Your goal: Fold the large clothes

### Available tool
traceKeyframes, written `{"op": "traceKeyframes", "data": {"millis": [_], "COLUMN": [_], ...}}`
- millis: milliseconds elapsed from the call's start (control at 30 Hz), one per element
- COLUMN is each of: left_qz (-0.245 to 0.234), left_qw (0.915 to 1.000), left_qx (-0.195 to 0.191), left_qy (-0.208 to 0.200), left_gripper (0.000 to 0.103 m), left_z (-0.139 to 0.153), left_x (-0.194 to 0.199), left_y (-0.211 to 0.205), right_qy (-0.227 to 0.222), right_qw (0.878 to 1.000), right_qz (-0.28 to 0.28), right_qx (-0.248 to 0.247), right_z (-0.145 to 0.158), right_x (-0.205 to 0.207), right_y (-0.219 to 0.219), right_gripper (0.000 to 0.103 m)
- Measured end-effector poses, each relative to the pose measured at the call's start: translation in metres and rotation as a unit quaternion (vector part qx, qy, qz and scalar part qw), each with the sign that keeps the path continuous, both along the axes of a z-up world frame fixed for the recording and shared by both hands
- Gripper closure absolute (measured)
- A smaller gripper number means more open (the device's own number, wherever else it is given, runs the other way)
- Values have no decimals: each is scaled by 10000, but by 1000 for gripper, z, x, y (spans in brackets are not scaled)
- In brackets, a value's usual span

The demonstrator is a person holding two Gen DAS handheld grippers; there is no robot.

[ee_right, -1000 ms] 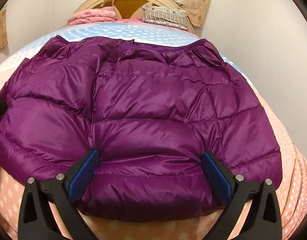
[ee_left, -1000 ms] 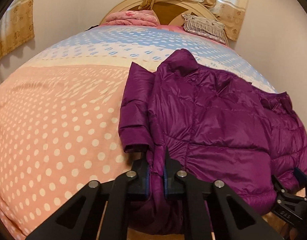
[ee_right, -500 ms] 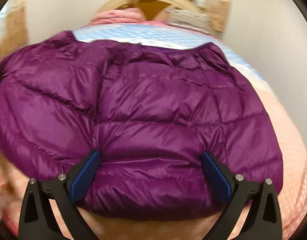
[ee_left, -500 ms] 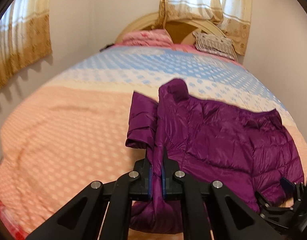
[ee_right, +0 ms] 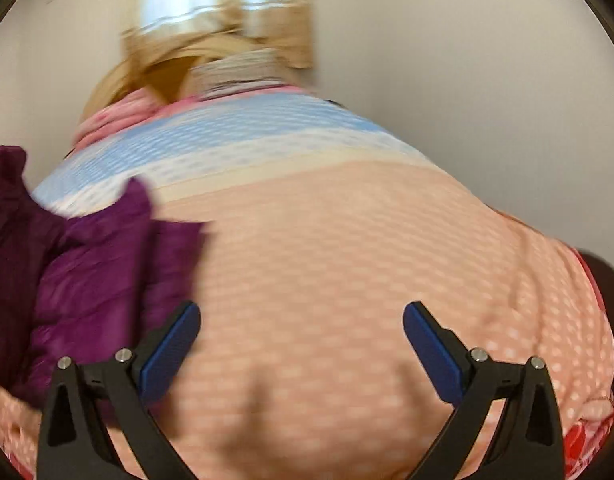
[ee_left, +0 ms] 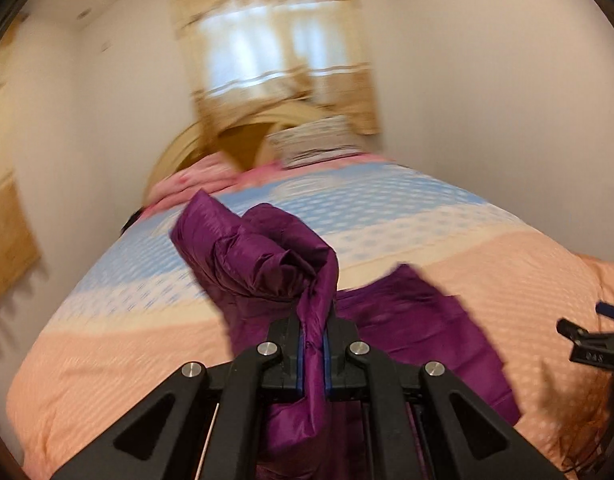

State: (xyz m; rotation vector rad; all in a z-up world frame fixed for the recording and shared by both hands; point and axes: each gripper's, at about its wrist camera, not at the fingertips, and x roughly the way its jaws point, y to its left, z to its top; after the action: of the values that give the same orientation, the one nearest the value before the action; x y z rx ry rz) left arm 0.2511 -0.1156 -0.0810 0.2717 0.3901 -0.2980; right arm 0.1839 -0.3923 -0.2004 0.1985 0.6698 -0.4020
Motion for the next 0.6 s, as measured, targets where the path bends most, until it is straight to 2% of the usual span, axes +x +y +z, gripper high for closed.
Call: {"op": "traceKeyframes", "data": {"millis": [133,267,367,467,600], "left_qz": [-614,-999,-1140,-1143,-1230], "left_qw": [9972,9888,9823,9813,9801], "left_qx": [370,894,1396,1512,1535], "left_qy": [207,653,508,337,256], "left_gripper": [98,98,97,94,88], "left_z": [-33,-89,-124,-131,-118], "left_x": [9,14,1,-8,-23], "left_y": [-70,-125,-147,-149,-152], "right_qy": [243,395,481,523,553], "right_qw": [9989,9974,9963,9959,9961], "right_qz": [-386,-599,-707,-728,-687], "right_qx": [-94,-43,-19,84,37], "right_z": [-13,-21,-24,-29,-32], "right_x": [-15,-14,-19,-18,-11], "right_y": [-31,-55,-61,-66,-60], "right_gripper": [0,0,0,0,0]}}
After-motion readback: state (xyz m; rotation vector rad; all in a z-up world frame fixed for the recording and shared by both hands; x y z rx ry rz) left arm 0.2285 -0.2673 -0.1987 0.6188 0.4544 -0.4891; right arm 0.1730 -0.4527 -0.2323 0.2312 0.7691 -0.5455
